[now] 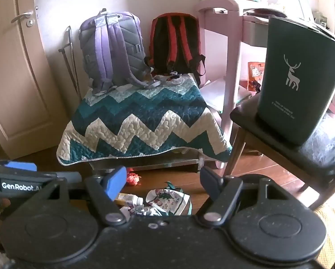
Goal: Collect trash
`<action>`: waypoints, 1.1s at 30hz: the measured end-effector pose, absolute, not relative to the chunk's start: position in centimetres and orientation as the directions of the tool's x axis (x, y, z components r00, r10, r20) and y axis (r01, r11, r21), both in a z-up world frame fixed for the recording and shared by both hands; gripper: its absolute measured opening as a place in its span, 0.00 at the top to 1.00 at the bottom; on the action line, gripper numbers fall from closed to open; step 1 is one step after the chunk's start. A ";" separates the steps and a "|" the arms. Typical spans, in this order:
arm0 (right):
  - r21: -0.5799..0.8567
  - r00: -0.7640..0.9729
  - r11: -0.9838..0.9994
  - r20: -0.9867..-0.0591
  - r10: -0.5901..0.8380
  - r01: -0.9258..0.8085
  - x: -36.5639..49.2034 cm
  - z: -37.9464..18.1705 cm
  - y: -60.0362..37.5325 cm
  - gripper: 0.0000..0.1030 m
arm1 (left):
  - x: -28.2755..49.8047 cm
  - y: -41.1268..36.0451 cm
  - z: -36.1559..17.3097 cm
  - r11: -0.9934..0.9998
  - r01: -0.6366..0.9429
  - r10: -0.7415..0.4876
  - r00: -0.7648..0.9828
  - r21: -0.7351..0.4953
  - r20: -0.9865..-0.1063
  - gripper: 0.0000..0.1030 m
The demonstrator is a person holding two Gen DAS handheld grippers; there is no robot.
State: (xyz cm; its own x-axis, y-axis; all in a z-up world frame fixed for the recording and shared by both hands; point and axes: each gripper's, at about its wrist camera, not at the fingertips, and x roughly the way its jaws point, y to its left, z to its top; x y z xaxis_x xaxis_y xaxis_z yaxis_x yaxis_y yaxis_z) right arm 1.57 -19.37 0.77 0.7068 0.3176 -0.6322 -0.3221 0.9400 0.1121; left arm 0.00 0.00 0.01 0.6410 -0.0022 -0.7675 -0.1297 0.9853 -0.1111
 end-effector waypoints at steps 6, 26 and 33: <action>0.111 0.705 0.941 -0.636 0.316 -0.321 1.3 0.9 -19.3 0.30 | 0.0 -0.1 -0.1 0.990 -0.115 0.011 0.657 -0.086 -0.754 0.00; 0.100 0.701 0.937 -0.639 0.318 -0.334 1.6 0.9 -19.2 0.30 | -0.1 0.1 0.0 0.989 -0.106 -0.005 0.663 -0.100 -0.749 0.00; 0.096 0.702 0.938 -0.638 0.315 -0.333 1.6 0.8 -19.1 0.30 | -0.1 0.1 0.0 0.989 -0.105 -0.006 0.661 -0.101 -0.750 0.00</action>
State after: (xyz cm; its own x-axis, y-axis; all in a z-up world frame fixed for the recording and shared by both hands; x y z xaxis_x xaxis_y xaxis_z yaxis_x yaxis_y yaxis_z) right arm 1.65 -19.11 0.82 0.7024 0.3149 -0.6383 -0.3329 0.9380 0.0964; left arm -0.07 0.08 -0.02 0.6614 -0.0059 -0.7500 -0.1054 0.9893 -0.1007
